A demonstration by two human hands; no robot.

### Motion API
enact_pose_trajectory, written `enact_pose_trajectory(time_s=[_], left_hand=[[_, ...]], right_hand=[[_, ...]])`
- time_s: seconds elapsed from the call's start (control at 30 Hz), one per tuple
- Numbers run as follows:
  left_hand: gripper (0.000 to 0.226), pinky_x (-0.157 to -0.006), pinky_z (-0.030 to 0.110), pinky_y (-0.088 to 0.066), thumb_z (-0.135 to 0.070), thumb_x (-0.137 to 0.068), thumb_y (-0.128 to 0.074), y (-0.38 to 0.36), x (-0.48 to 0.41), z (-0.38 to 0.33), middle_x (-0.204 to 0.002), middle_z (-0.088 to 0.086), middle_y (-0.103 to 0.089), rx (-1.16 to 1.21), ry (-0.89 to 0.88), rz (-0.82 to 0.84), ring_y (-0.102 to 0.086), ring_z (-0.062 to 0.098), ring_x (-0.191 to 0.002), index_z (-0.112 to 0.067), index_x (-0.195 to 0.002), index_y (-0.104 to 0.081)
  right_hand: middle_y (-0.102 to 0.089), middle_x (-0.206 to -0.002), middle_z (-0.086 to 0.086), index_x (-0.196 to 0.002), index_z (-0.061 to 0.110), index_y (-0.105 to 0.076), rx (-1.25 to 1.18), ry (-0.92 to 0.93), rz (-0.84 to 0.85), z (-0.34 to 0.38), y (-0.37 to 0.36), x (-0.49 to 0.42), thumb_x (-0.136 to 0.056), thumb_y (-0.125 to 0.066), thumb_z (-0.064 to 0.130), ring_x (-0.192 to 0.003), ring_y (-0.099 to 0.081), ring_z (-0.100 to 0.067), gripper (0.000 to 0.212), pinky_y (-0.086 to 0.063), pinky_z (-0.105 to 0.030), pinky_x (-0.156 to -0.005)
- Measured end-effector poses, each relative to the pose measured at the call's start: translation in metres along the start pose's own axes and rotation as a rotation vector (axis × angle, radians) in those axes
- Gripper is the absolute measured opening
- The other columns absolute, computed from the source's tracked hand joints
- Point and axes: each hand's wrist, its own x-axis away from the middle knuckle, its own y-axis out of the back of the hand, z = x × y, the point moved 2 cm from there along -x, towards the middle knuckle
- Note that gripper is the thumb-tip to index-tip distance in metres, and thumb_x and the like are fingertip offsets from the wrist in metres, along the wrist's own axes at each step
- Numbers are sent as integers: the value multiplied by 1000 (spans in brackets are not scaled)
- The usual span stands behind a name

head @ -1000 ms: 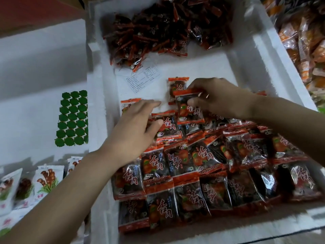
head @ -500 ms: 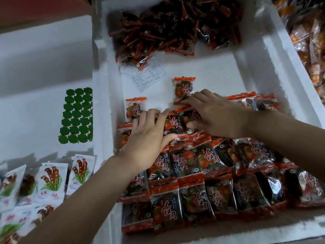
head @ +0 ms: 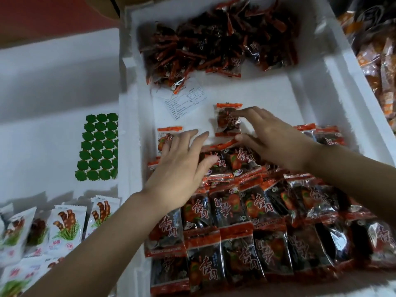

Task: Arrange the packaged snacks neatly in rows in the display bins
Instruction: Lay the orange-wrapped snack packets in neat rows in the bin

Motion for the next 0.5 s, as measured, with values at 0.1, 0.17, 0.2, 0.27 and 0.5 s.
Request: enact_pose_trajectory(time_s=[0.1, 0.17, 0.2, 0.27, 0.5], left_hand=[[52, -109, 23, -5, -40, -99, -27, 13, -15, 18, -152, -2, -22, 49, 81, -36, -14, 12, -139, -26, -149, -18], [50, -113, 29, -12, -26, -101, -36, 16, -29, 35, -151, 4, -25, 84, 151, -51, -20, 18, -138, -21, -149, -22], [51, -113, 33, -17, -21, -101, -39, 16, -36, 44, -151, 7, -25, 95, 203, -24, -22, 22, -138, -19, -149, -22], [53, -111, 39, -27, -16, -100, -41, 11, -49, 56, -149, 13, -28, 113, 314, 67, -32, 29, -133, -17, -149, -21], [60, -101, 33, -40, -14, -83, -70, 8, -70, 62, -125, 11, -46, 190, 418, 0, -49, 26, -115, -16, -136, -42]], right_hand=[[-41, -139, -6, -141, 16, -34, -54, -77, -77, -15, 2, -24, -95, -52, 23, -127, -40, -22, 50, -32, -29, -101], [-37, -143, -7, -143, 17, -31, -66, -165, -45, -24, -1, -42, -93, -56, 21, -129, -38, -24, 56, -33, -33, -104], [-35, -144, -8, -144, 17, -29, -65, -203, -18, -27, -4, -50, -92, -58, 21, -130, -37, -26, 60, -32, -36, -106], [-34, -145, -10, -145, 16, -25, -19, -247, 35, -30, -10, -64, -89, -62, 26, -131, -34, -29, 69, -29, -39, -108], [-51, -119, -12, -129, 10, -47, 30, -292, 85, -27, -18, -91, -75, -75, 38, -110, -49, -29, 67, -42, -37, -97]])
